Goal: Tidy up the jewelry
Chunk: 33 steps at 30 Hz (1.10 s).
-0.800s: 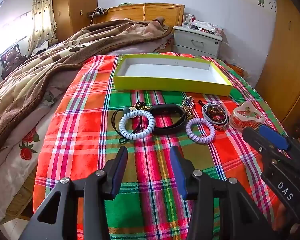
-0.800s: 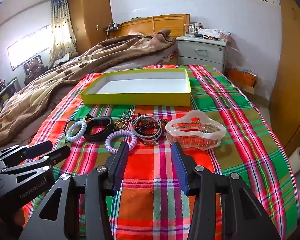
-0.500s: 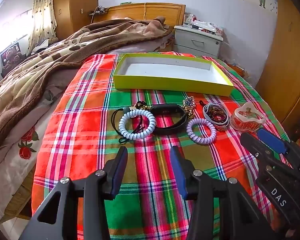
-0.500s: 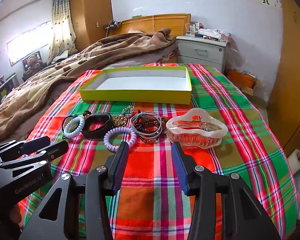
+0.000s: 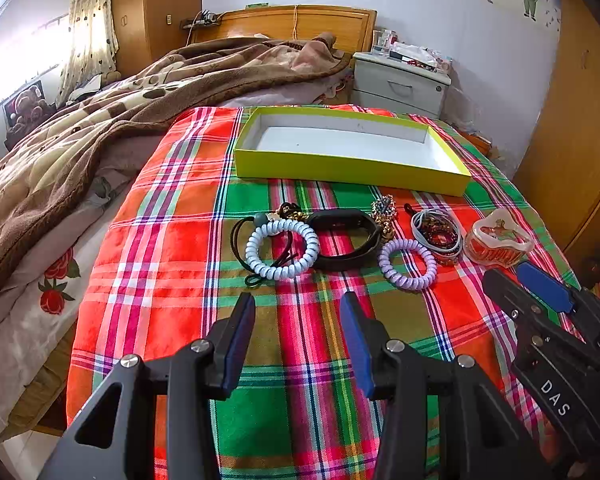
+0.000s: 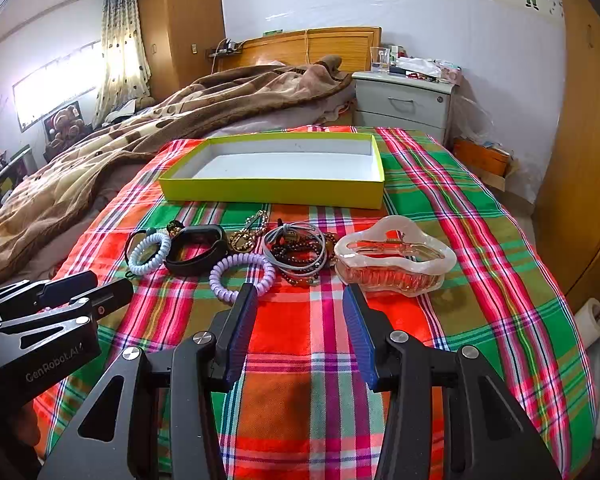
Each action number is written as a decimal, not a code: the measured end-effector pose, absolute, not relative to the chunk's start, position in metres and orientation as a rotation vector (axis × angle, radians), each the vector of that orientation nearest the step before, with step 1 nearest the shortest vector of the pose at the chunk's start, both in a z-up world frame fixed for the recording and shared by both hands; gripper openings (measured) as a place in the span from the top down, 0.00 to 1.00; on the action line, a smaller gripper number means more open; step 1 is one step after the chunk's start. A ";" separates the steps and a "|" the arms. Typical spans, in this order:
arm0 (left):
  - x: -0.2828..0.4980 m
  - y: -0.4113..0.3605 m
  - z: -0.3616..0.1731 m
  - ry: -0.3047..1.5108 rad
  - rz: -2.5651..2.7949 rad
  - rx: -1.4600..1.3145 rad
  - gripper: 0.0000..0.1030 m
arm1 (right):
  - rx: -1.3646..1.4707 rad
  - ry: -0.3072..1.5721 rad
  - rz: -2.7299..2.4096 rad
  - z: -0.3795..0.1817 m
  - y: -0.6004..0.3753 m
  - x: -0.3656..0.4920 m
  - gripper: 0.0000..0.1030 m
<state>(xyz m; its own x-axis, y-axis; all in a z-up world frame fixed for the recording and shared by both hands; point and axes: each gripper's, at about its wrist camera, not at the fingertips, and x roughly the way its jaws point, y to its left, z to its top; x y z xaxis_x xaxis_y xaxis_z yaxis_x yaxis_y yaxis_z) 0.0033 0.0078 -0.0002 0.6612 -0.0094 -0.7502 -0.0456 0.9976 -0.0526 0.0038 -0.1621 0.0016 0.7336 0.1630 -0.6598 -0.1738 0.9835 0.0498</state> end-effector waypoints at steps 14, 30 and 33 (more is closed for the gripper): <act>0.002 0.009 -0.001 0.848 0.023 -0.069 0.55 | -0.016 0.725 0.185 0.001 -0.161 0.004 0.56; 0.001 0.007 -0.002 0.851 0.027 -0.059 0.55 | -0.015 0.725 0.186 0.001 -0.161 0.003 0.56; 0.001 0.007 -0.001 0.850 0.029 -0.059 0.55 | -0.015 0.726 0.186 0.001 -0.161 0.003 0.56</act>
